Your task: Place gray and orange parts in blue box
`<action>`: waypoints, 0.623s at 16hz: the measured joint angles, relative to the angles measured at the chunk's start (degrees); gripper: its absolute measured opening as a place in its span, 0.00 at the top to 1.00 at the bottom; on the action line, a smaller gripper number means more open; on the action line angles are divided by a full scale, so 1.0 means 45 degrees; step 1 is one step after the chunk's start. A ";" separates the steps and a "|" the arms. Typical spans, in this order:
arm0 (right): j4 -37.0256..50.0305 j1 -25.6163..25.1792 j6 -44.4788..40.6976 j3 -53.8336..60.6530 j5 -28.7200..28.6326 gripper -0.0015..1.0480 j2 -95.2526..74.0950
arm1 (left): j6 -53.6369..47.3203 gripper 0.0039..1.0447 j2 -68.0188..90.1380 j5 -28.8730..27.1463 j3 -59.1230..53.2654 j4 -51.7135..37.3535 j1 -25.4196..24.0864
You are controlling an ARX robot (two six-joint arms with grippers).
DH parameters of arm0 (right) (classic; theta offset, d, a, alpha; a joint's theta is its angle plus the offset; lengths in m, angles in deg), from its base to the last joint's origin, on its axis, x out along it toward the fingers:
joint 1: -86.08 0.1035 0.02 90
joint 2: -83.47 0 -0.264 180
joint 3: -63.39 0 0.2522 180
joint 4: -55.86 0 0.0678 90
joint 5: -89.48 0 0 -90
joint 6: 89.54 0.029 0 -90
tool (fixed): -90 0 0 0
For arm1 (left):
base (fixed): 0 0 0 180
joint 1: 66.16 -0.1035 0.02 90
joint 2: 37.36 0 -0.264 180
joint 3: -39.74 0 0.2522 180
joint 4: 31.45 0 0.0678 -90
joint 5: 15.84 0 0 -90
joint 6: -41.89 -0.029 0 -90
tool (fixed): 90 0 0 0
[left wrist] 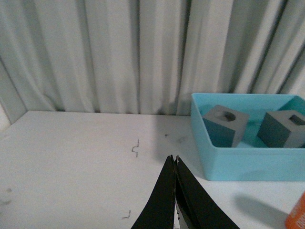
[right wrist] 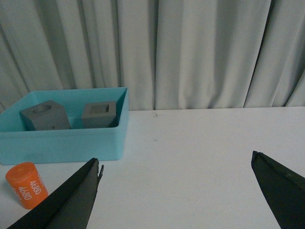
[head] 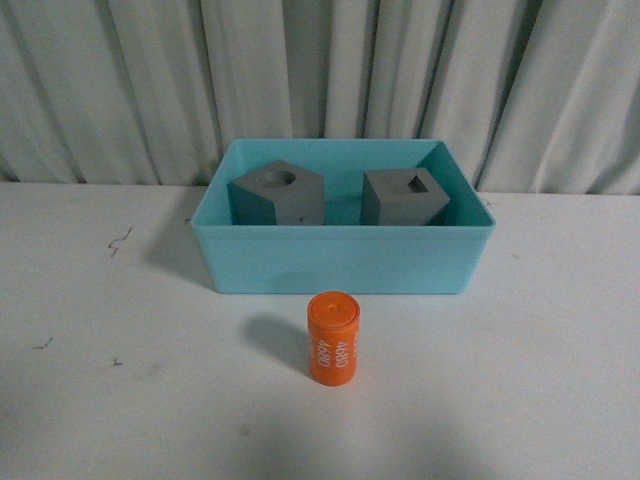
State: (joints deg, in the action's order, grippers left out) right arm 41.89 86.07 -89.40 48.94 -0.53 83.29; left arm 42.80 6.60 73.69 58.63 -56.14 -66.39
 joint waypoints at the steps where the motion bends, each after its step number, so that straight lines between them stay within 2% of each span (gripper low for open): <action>1: -0.0005 0.0000 0.0000 0.0000 0.0000 0.06 -0.0005 | 0.0000 0.99 -0.0165 0.0068 -0.0053 0.0102 0.0019; 5: 0.0000 0.0000 0.0000 0.0000 0.0005 0.06 0.0000 | -0.0005 0.99 -0.1175 0.0097 -0.0398 0.0874 0.0063; 7: 0.0000 0.0000 0.0000 0.0000 0.0000 0.06 -0.0005 | 0.0000 0.99 -0.1637 0.0092 -0.0923 0.0573 0.0063; 10: -0.0005 0.0000 0.0000 0.0000 0.0005 0.06 0.0000 | -0.0010 0.99 -0.3269 0.0097 -0.1015 0.2069 0.0063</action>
State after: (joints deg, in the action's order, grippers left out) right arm 41.87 86.07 -89.40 48.94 -0.51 83.29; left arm 42.76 -8.10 74.13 54.06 -46.83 -66.11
